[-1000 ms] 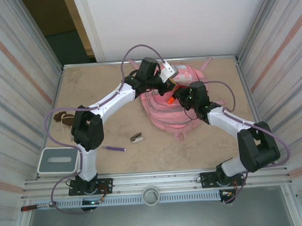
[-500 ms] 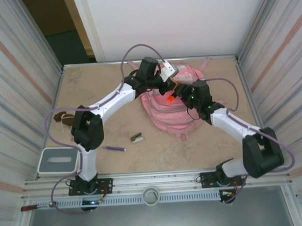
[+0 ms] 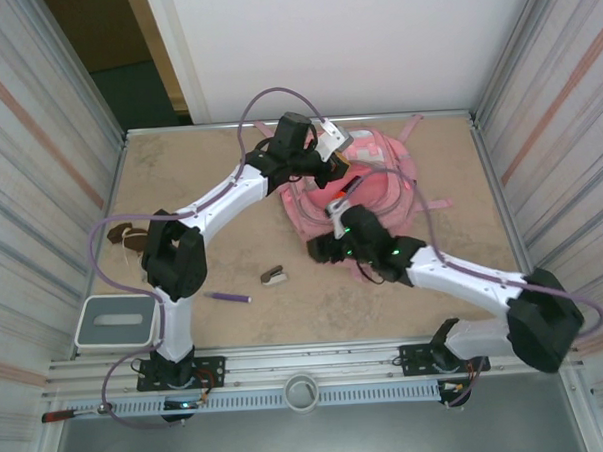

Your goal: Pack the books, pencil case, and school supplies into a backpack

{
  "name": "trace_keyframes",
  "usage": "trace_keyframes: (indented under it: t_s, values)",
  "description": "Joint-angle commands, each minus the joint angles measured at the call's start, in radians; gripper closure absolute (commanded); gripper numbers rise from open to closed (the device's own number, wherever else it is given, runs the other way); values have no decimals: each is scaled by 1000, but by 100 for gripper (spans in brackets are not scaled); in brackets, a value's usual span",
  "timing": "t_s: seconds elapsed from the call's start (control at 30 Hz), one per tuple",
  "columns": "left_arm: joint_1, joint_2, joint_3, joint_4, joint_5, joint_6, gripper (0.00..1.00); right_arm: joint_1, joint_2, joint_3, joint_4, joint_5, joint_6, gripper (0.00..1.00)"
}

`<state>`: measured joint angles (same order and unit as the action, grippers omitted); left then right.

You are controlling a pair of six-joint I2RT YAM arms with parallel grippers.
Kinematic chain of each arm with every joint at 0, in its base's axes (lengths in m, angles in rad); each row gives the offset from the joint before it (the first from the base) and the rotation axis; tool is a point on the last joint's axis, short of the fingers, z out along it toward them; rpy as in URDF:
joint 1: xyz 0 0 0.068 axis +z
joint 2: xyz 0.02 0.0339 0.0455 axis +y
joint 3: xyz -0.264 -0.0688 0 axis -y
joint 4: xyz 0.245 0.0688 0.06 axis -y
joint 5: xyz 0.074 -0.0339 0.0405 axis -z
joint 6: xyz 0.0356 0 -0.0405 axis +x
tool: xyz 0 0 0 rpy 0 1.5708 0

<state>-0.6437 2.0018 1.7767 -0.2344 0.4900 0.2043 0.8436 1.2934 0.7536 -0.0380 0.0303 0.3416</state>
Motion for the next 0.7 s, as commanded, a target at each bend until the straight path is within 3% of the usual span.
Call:
trace_keyframes:
  t_s: [0.0,0.3,0.67]
  values:
    - [10,-19,27,67,18,-9,100,78,126,91,-33,26,-223,22]
    - [10,-50,-10,71,1,-5,100,189,445,260,-25,2,-354,4]
    - [8,-75,-43,75,-4,2,100,185,631,403,-45,53,-386,4]
